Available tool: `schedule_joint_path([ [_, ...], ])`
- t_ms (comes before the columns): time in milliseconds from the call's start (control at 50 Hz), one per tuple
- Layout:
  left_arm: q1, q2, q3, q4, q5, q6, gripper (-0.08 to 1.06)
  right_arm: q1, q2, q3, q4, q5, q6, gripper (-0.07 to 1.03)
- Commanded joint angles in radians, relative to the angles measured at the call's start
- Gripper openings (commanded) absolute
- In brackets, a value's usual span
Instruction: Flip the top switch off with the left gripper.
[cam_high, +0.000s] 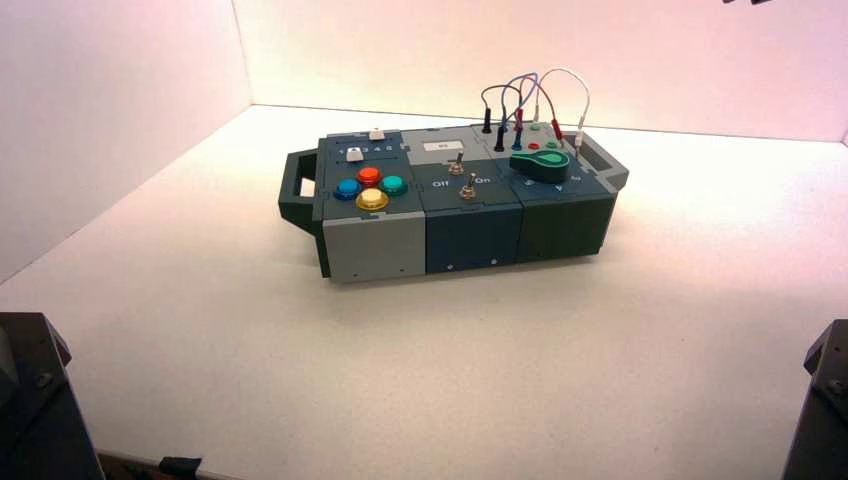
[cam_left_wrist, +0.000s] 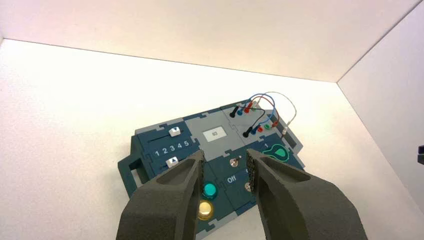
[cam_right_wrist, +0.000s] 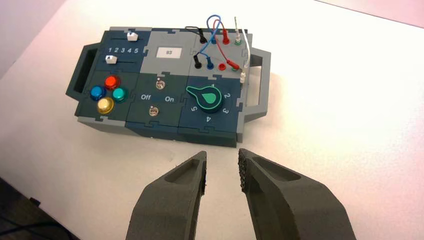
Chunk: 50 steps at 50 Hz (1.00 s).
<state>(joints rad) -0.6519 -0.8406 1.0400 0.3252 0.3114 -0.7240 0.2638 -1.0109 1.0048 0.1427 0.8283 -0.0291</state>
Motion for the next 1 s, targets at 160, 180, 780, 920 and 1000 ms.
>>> schedule_joint_path([
  [160, -0.005, 0.0, -0.014, 0.002, -0.009, -0.002, 0.46, 0.0, 0.0, -0.026, 0.002, 0.002, 0.002, 0.37],
  [180, -0.005, 0.0, -0.014, 0.0, -0.009, -0.002, 0.46, -0.002, 0.0, -0.026, 0.002, 0.002, 0.002, 0.37],
  [780, 0.017, 0.025, -0.012, 0.005, 0.005, 0.0, 0.46, 0.0, 0.0, -0.032, 0.002, 0.017, 0.002, 0.38],
  [920, 0.026, 0.025, -0.012, 0.005, 0.011, 0.0, 0.46, 0.0, 0.002, -0.04, 0.003, 0.02, 0.002, 0.38],
  [1000, 0.034, 0.025, -0.012, 0.005, 0.018, 0.0, 0.46, 0.0, 0.005, -0.046, 0.006, 0.023, 0.002, 0.38],
])
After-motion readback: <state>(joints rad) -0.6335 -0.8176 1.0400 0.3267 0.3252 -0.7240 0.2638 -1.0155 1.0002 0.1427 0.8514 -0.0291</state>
